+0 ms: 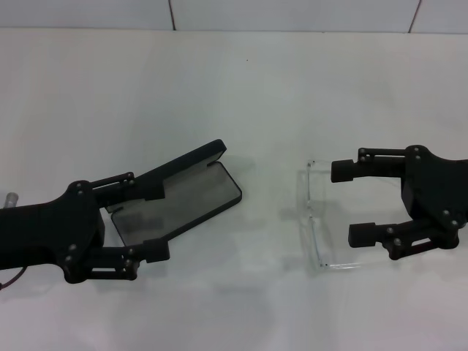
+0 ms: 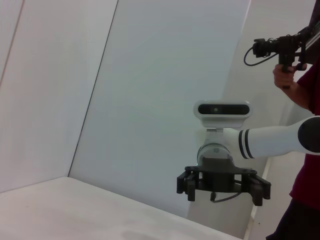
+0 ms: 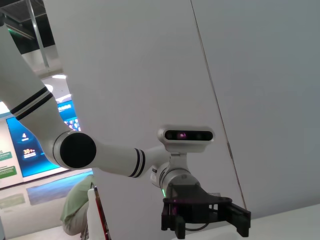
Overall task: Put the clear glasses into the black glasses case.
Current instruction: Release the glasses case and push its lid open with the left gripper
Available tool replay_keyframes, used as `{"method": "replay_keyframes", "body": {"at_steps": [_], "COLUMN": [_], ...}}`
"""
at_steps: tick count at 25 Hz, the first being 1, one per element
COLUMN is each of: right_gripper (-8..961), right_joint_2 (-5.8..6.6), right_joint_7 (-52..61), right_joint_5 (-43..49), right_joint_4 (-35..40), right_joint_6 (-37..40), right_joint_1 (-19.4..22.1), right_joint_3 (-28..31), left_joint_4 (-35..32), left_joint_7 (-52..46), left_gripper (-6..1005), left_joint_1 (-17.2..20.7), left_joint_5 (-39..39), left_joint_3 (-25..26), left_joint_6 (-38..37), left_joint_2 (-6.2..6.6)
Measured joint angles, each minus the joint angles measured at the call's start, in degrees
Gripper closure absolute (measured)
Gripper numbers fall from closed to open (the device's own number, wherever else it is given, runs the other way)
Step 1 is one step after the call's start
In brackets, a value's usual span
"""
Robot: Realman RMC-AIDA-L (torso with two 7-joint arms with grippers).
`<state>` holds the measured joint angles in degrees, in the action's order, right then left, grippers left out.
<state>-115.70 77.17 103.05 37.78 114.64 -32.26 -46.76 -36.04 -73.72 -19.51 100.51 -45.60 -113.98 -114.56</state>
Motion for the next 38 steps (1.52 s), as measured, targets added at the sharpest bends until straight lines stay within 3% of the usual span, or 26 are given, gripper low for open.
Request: {"method": "replay_keyframes", "body": {"at_steps": [18,21,26,27,29,30,38], "right_gripper": [95,96,95,95,95,95,96], "right_joint_2": [0.04,0.21,0.35,0.41,0.68,0.84,1.67], "right_joint_7": [-0.5,-1.0,-1.3,-1.4,-1.6,-1.7,-2.7], "right_joint_5": [-2.5,-5.5,-11.8,-12.1,-12.1,-12.1,-12.4], "right_joint_4": [0.0,0.6,1.1,1.0,1.2,1.4,1.2], "right_joint_6": [-4.9,-6.9,-9.1,-8.7,-8.0,-7.8,-5.9], "right_joint_1": [2.9,5.0,10.5,11.3,13.1,13.9,19.3], "right_joint_3": [0.7,0.9,11.1,13.1,15.9,16.4,19.6], "left_joint_4": [-2.4,-6.2,-20.1,-24.9,-26.4,-30.0,-47.3], "left_joint_7": [-1.5,-5.9,-18.2,-23.7,-25.9,-31.6,-55.5], "left_gripper": [119,121,123,123,124,125,131], "left_joint_1": [-0.1,-0.3,-1.4,-1.7,-1.8,-2.5,-7.1], "left_joint_5": [-2.6,-3.5,-1.4,-0.4,-0.2,1.3,11.2], "left_joint_3": [0.7,1.9,0.1,-4.4,-6.2,-8.9,-13.2], "left_joint_6": [0.5,1.1,7.9,12.6,14.3,17.5,22.3], "left_joint_2": [-0.12,-1.11,-5.23,-5.42,-5.31,-5.01,-5.12]}}
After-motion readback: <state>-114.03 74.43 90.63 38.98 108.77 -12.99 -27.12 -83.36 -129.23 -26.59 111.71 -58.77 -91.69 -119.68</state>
